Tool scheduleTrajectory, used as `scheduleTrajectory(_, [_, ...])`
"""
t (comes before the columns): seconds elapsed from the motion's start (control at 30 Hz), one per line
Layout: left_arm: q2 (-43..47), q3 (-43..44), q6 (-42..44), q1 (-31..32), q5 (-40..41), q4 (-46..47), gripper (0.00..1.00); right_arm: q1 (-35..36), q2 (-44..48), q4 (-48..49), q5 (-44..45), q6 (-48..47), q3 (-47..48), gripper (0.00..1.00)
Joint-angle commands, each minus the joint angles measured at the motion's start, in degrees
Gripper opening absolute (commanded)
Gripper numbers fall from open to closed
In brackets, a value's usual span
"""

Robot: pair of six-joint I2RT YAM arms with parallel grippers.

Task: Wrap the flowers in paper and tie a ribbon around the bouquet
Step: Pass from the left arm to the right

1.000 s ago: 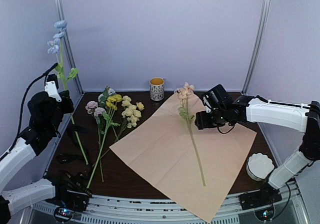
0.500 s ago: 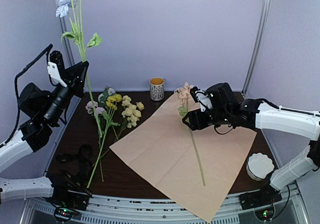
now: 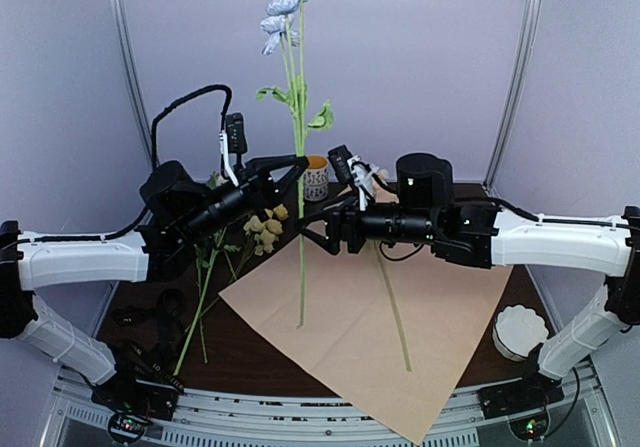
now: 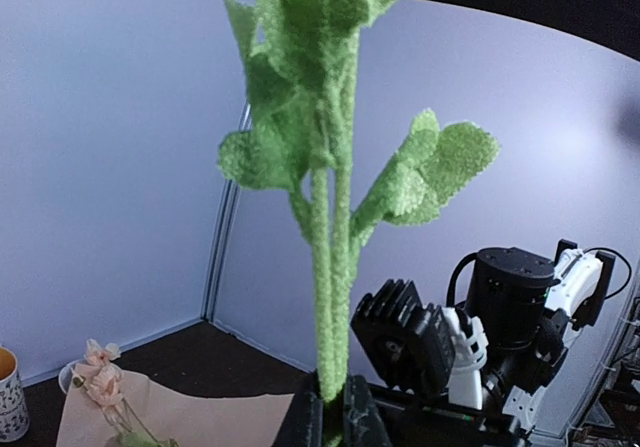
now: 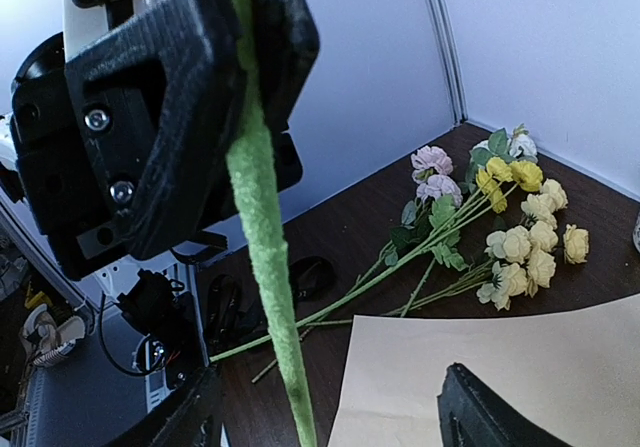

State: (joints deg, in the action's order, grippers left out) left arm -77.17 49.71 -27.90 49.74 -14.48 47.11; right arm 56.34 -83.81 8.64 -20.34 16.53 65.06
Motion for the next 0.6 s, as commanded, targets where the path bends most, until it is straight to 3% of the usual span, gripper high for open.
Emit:
scheduleTrajectory(0.0, [-2.1,3.1,-6.8,1.0,-4.3,11.2,0.00,0.6,-0.9,3.0,2.6,2.0,2.9,0.71])
scheduleTrajectory(0.1, [-4.2,3.0,-10.5,1.3,-4.7,14.0,0.00,0.6,-1.3,3.4,3.3,3.1,2.8,0.51])
scheduleTrajectory(0.27, [-5.4,3.0,-11.5,1.2,-4.6,12.9,0.00,0.3,-0.6,0.6,6.2,4.9,2.6,0.00])
scheduleTrajectory(0.3, [-4.9,3.2,-10.7,1.0,-4.3,10.5,0.00,-0.2,0.0,-0.7,8.2,5.8,2.1,0.00])
scheduleTrajectory(0.33, [-4.0,3.6,-9.7,0.4,-3.4,6.6,0.15,-1.0,0.6,-2.8,10.1,7.0,1.6,0.00])
scheduleTrajectory(0.37, [-2.7,3.9,-8.0,-0.2,-1.6,1.9,0.38,-2.2,1.1,-6.5,11.5,8.5,1.3,0.00])
scheduleTrajectory(0.4, [-1.2,4.3,-6.5,-1.1,1.6,-4.6,0.54,-3.6,1.4,-10.1,12.6,10.1,1.2,0.00])
scheduleTrajectory(0.47, [1.2,6.7,-3.2,-3.3,9.9,-21.1,0.62,-6.7,1.4,-19.0,15.4,13.3,1.1,0.00])
scheduleTrajectory(0.57, [0.2,14.2,-1.3,-8.6,25.3,-51.2,0.63,-10.3,1.6,-28.1,19.3,13.7,-1.1,0.00])
